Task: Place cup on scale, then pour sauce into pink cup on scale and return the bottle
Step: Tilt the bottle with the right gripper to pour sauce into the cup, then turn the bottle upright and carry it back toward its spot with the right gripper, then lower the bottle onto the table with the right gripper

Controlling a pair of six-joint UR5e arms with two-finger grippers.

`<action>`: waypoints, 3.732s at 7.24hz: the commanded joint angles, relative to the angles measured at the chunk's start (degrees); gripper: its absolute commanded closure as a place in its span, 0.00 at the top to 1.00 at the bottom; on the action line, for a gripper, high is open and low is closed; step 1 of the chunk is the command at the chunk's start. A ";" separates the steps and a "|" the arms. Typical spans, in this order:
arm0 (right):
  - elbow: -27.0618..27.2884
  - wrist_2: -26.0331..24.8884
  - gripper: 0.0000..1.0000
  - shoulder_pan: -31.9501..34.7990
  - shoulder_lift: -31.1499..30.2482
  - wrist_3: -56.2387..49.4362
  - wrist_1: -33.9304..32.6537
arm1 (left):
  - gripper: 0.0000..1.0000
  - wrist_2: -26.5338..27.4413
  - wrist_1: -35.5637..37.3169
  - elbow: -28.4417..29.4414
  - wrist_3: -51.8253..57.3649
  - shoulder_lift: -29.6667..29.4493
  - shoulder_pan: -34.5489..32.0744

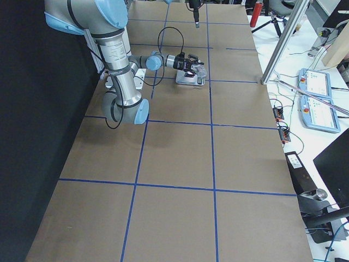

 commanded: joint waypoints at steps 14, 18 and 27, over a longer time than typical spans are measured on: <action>11.24 19.88 0.00 0.05 -20.44 52.62 51.28 | 1.00 -0.01 0.53 -1.32 -0.78 -0.28 0.12; 12.75 22.43 0.00 1.46 -33.46 70.68 60.22 | 1.00 -0.01 0.53 -1.23 -0.96 -0.63 0.21; 5.80 22.08 0.00 1.29 -36.39 71.99 65.04 | 1.00 -0.01 0.44 -1.32 -2.98 -1.15 0.38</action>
